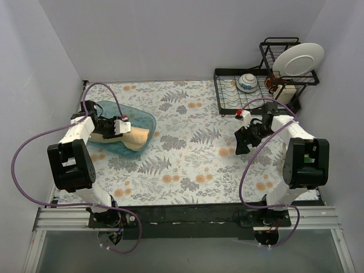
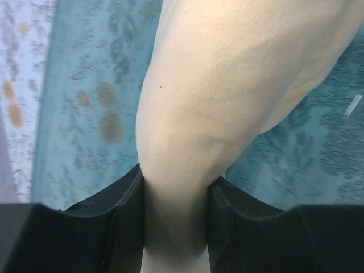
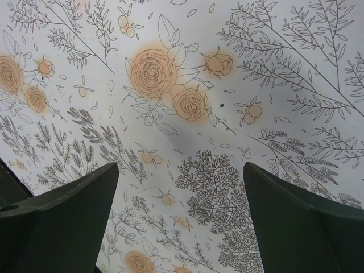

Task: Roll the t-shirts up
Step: Place the T-shirt in the bin.

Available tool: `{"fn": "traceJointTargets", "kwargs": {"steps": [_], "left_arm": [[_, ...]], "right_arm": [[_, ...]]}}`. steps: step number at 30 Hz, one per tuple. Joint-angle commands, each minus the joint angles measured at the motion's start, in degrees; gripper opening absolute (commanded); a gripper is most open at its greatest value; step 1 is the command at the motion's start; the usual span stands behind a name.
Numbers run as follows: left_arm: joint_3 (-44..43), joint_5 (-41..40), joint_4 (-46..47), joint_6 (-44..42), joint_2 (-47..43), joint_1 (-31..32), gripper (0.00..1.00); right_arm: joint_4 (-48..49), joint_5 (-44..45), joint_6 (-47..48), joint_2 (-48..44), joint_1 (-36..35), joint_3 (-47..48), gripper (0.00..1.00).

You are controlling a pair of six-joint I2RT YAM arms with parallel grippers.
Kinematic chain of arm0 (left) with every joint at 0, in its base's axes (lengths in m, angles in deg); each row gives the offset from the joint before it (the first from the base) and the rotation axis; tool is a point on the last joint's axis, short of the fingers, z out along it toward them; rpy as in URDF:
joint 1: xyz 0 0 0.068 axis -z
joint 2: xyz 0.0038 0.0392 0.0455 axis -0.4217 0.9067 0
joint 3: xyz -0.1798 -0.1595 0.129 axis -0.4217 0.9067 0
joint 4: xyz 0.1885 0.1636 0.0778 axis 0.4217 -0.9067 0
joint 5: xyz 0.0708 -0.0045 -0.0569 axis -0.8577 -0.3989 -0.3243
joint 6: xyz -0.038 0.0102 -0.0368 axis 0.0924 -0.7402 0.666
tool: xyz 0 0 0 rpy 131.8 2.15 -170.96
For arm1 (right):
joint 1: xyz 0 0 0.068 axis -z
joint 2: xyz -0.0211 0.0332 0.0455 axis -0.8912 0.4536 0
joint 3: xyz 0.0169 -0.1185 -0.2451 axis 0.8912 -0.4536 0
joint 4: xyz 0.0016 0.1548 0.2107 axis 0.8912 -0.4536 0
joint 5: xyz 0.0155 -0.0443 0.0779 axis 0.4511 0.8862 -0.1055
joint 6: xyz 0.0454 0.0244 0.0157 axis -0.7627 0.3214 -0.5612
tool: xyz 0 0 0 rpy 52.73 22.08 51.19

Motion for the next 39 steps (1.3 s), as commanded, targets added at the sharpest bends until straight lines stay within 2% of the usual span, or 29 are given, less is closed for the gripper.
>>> {"fn": "traceJointTargets", "kwargs": {"steps": [1,10,17,18,19,21,22,28,30,31,32,36,39], "left_arm": [[-1.85,-1.47,-12.95,-4.75,-0.3,-0.12,0.0],[-1.24,-3.76,-22.01,-15.2,1.36,-0.29,0.0],[-7.73,-7.8,-34.23,-21.54,8.74,-0.29,0.0],[-9.14,-8.15,-35.98,-21.46,9.27,-0.29,0.05],[-9.93,-8.94,-36.61,-21.55,9.71,-0.29,0.15],[-12.04,-9.39,-38.79,-21.98,9.98,-0.38,0.19],[-12.31,-9.74,-38.81,-21.55,9.46,-0.38,0.27],[-10.57,-13.77,-38.9,-25.67,2.0,-0.38,0.42],[-8.81,-16.41,-38.9,-26.37,0.58,-0.38,0.61],[-7.41,-17.38,-38.98,-26.73,-0.81,-0.38,0.77],[-5.13,-18.34,-38.9,-27.08,-1.35,-0.47,0.98],[-2.21,-16.43,-38.81,-28.14,-4.6,-0.47,0.98],[-6.76,-12.4,-38.81,-24.37,-5.13,-0.47,0.98]], "right_arm": [[0.72,-1.52,0.65,1.64,-0.03,1.64,0.98],[0.54,-1.7,0.74,2.35,-0.12,2.17,0.99],[0.72,-0.73,0.92,1.04,-0.12,1.38,0.98],[0.72,-0.64,0.92,0.95,-0.12,1.2,0.98],[0.81,-0.64,1.0,0.6,-0.12,0.76,0.98],[0.98,-0.55,1.0,0.51,-0.12,0.58,0.98],[0.72,-0.64,1.0,0.51,-0.12,0.67,0.99],[0.28,-1.52,1.0,1.82,-0.12,3.04,0.99],[0.19,-2.39,1.0,2.44,-0.12,4.27,0.99],[0.19,-2.57,0.92,3.22,-0.12,4.71,0.99],[0.28,-2.84,0.92,3.67,-0.12,5.41,0.99],[-0.59,-3.1,1.09,6.13,-0.03,9.71,0.98],[-1.82,-3.45,1.35,7.8,-0.12,11.3,0.99]]}}
